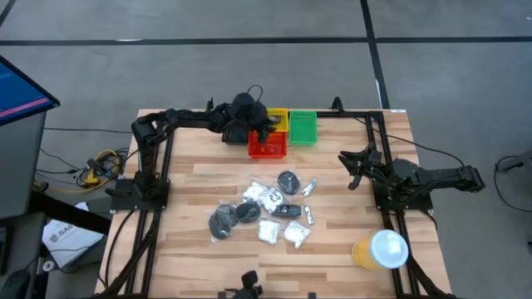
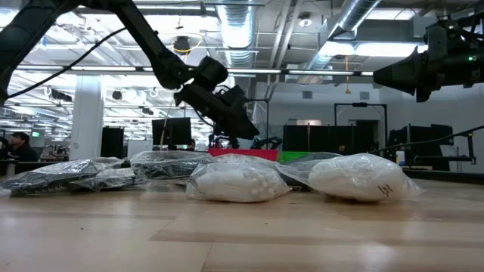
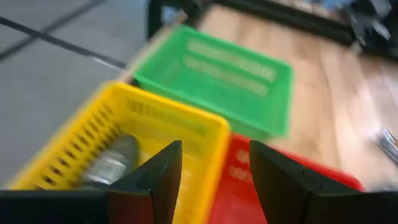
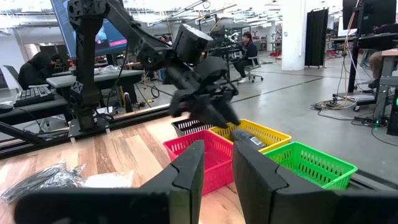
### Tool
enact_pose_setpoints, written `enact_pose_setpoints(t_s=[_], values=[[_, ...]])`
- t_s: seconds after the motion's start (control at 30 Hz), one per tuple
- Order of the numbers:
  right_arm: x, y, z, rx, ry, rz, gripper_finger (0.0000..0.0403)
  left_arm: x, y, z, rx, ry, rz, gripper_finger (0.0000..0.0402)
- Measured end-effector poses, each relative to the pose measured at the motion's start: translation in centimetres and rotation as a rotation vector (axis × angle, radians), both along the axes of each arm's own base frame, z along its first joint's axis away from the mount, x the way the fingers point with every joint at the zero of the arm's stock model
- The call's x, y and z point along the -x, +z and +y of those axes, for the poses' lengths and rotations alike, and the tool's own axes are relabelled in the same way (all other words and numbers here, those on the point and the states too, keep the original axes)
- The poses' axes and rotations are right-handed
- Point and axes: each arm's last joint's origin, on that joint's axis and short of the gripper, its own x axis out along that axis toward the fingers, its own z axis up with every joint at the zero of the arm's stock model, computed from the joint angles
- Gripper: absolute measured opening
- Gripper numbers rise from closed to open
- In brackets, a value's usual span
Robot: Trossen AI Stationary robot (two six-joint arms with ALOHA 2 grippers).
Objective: Pick & Place Travel size toiletries
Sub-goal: Put the black hairbrush into the red bin
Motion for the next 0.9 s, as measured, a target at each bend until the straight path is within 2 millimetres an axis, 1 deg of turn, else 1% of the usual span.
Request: enact_pose_setpoints(t_s=[0.1,0.23,0.4,0.47,0.6,0.73,0.9], values=[[0.0,0.0,0.0,0.000,0.000,0.000,0.0076,-0.2,0.6,-2.1,0.002,-0.066,0.064,0.0176],[0.0,0.0,0.0,0.000,0.000,0.000,0.0076,0.1,1.6,-5.8,-0.007,-0.153,0.065,0.0176],[0.0,0.0,0.0,0.000,0.000,0.000,0.0076,1.4,2.8,-10.9,0.006,-0.248,0.042,0.0176],[0.0,0.0,0.0,0.000,0.000,0.000,0.0076,2.1,2.9,-12.9,0.028,-0.283,0.044,0.0176],[0.0,0.0,0.0,0.000,0.000,0.000,0.0076,3.6,2.9,-16.5,0.077,-0.341,0.045,0.0176],[0.0,0.0,0.0,0.000,0.000,-0.002,0.0076,5.0,2.0,-19.5,0.148,-0.385,0.078,0.0176],[0.0,0.0,0.0,0.000,0.000,-0.002,0.0076,6.5,0.7,-22.0,0.224,-0.394,0.132,0.0176]])
